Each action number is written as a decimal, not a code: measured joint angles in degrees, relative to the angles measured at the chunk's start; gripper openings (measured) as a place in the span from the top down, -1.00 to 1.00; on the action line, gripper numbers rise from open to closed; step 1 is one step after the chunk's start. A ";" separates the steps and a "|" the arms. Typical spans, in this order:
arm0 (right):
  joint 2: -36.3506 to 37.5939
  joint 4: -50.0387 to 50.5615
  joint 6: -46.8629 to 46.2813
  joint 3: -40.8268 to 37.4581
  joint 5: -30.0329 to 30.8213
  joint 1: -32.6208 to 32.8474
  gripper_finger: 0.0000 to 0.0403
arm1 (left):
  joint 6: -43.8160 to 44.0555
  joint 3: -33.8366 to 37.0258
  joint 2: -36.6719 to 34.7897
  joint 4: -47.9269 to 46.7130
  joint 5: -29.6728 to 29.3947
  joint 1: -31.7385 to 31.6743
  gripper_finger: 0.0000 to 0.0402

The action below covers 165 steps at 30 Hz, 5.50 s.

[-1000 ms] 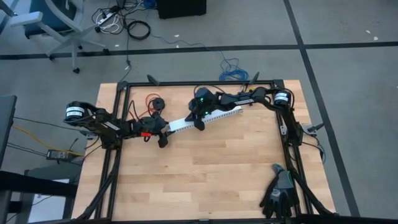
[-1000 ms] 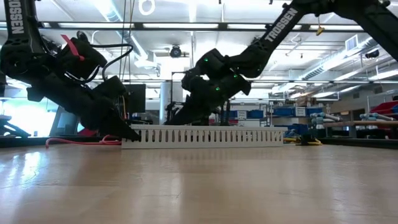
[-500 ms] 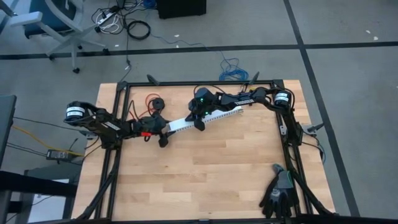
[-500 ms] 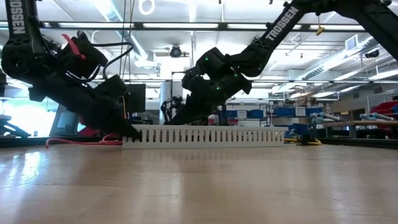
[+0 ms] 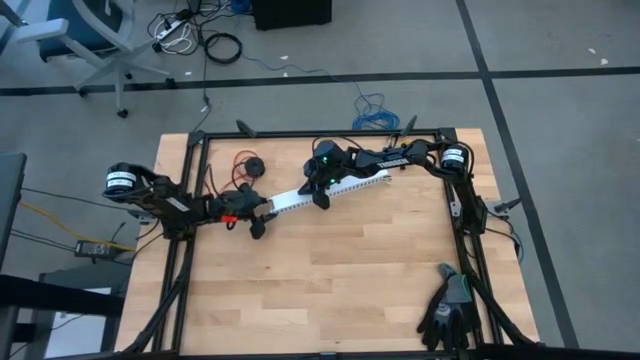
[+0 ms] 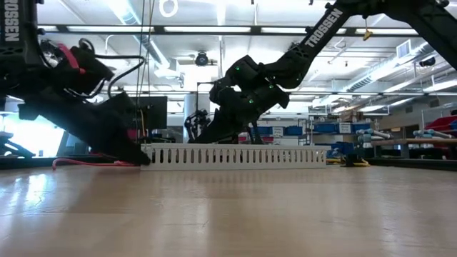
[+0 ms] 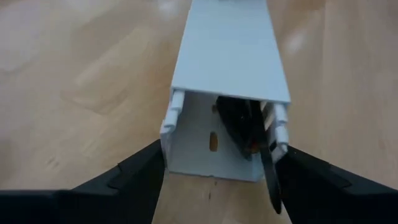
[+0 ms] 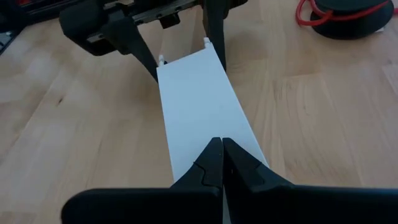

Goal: Ziptie cables
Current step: Close the white cable duct

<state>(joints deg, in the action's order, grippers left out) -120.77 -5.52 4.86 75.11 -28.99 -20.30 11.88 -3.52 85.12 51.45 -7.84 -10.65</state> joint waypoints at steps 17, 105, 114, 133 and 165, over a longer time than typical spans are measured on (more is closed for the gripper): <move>0.00 0.06 -0.55 0.00 -0.40 -0.08 1.00 | -4.25 2.13 0.87 6.03 -0.77 0.65 -0.41; 5.22 8.85 1.73 -6.99 2.14 -3.86 1.00 | -5.20 2.09 0.81 4.49 -0.96 0.65 -0.12; 5.40 10.81 2.34 -6.91 3.25 -4.15 1.00 | -5.18 2.11 0.81 4.40 -0.96 0.65 -0.12; 10.76 10.16 2.95 -7.61 1.81 -4.35 1.00 | -3.99 2.16 0.87 5.04 -0.98 0.65 -0.13; 15.08 16.73 4.09 -7.19 3.90 -5.65 1.00 | -5.71 3.18 -6.06 2.50 2.61 0.63 -0.43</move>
<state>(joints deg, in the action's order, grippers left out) -105.69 11.21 8.95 67.92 -25.09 -25.95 6.17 -0.34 79.06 53.95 -5.23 -10.02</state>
